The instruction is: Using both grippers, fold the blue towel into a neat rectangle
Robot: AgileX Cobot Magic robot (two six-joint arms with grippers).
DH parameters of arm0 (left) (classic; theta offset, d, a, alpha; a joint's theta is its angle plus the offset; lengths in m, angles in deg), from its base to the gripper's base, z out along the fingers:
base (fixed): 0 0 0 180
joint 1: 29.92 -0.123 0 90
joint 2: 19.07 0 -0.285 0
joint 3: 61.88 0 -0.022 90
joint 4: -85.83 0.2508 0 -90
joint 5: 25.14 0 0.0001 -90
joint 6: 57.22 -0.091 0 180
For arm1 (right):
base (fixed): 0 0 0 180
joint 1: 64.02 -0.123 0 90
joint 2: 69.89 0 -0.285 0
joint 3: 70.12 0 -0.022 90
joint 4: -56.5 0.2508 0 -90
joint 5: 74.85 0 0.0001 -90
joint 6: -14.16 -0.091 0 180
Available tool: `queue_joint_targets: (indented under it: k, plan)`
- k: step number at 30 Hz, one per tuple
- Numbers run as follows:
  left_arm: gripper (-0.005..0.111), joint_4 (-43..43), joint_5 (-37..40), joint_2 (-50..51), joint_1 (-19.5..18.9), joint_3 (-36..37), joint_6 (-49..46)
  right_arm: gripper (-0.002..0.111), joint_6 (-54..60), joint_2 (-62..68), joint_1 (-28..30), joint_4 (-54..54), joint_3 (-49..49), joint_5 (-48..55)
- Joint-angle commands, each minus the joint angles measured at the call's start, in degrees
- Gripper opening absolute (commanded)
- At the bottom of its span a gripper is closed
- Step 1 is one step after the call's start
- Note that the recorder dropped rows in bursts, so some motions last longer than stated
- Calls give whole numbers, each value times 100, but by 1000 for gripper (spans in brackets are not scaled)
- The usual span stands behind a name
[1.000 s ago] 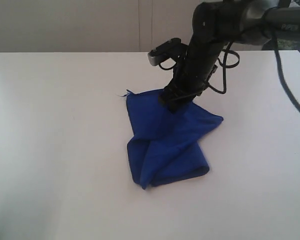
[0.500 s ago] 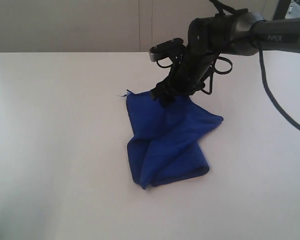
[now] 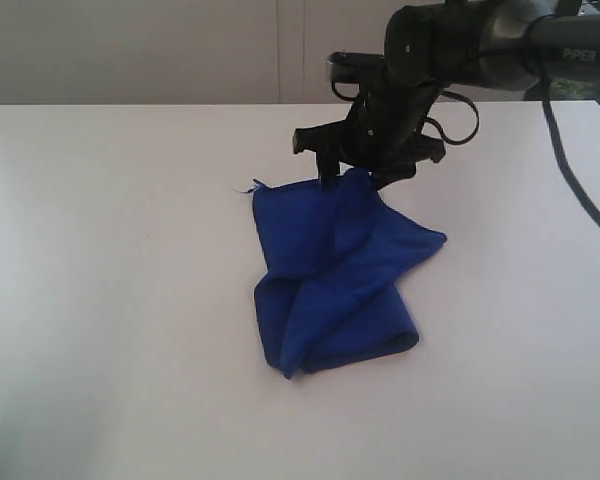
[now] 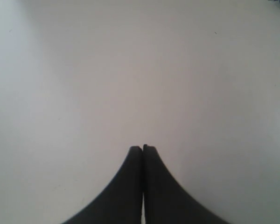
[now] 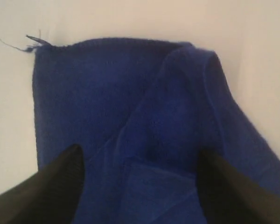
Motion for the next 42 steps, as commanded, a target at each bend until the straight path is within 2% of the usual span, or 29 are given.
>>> queue_joint_targets:
  k: [1, 7, 19, 27, 37, 42]
  plan:
    - [0, -2, 56, -27, -19, 41, 54, 63, -802, 136, -2, 127, 14, 182]
    - [0, -2, 56, -27, -19, 41, 54, 63, -1860, 268, -176, 154, 14, -236]
    - [0, -2, 56, -27, -19, 41, 54, 63, -3590, 507, -196, -424, 14, -137]
    - [0, -2, 56, -27, -19, 41, 54, 43, -3791, 507, -196, -901, 14, 189]
    - [0, -2, 56, -27, -19, 41, 54, 43, -4080, 496, -196, -757, 3, 24]
    - [0, -2, 56, -27, -19, 41, 54, 47, -4198, 461, -196, -717, -6, -17]
